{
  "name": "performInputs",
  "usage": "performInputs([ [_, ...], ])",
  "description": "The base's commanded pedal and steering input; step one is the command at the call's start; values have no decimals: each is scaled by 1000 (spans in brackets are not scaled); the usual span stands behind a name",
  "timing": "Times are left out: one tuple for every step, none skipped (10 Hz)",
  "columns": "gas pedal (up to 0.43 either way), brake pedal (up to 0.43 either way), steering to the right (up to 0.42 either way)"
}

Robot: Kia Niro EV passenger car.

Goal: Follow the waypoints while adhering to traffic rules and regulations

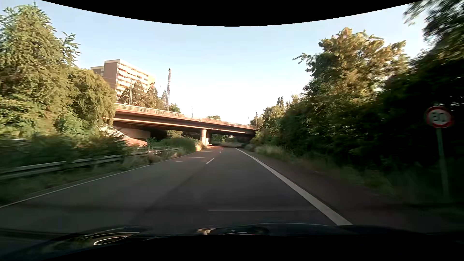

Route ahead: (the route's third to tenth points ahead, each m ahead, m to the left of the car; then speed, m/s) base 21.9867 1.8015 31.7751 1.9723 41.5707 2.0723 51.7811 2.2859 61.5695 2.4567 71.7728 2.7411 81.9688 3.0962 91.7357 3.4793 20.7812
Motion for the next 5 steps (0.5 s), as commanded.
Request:
performInputs([
  [8,0,-6],
  [28,0,-6],
  [39,0,-6],
  [39,0,-6],
  [39,0,-6],
])
